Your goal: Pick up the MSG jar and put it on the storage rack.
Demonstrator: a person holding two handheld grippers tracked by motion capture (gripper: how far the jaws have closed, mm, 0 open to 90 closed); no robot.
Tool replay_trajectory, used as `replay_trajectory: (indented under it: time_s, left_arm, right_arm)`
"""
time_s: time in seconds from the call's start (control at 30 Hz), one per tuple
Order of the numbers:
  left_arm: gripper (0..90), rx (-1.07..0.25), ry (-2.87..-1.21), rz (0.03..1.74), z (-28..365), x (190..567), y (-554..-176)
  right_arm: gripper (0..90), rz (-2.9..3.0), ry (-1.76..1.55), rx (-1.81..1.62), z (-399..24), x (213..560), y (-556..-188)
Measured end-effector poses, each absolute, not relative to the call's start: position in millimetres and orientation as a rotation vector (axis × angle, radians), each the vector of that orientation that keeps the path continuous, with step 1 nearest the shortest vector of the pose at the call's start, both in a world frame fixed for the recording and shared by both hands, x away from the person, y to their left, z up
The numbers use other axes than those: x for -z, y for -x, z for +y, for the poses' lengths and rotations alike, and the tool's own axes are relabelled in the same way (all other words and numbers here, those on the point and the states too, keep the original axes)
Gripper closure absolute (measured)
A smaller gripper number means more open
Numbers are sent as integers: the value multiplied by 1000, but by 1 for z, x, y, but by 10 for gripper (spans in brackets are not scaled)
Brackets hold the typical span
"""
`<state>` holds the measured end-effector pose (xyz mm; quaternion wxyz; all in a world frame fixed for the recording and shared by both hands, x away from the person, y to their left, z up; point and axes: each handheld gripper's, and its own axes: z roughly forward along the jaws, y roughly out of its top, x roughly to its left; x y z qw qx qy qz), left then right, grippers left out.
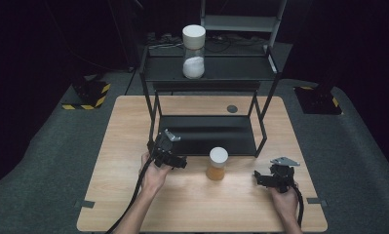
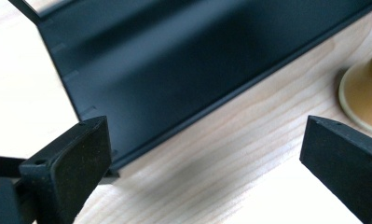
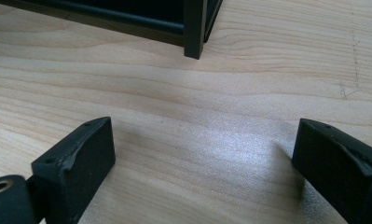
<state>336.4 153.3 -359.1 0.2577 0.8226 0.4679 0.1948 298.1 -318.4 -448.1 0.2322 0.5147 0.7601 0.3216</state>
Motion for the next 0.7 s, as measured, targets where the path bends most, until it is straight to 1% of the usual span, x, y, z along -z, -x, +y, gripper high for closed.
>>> replay_trajectory:
  time_s: [0.4, 0.7]
  left_arm:
    - [22, -493, -2236, 1318, 156, 383, -336]
    - [22, -492, -2236, 1330, 153, 396, -335]
  right_arm:
    - [51, 2089, -1416, -883, -318, 448, -298]
    - [51, 2089, -1415, -884, -318, 448, -298]
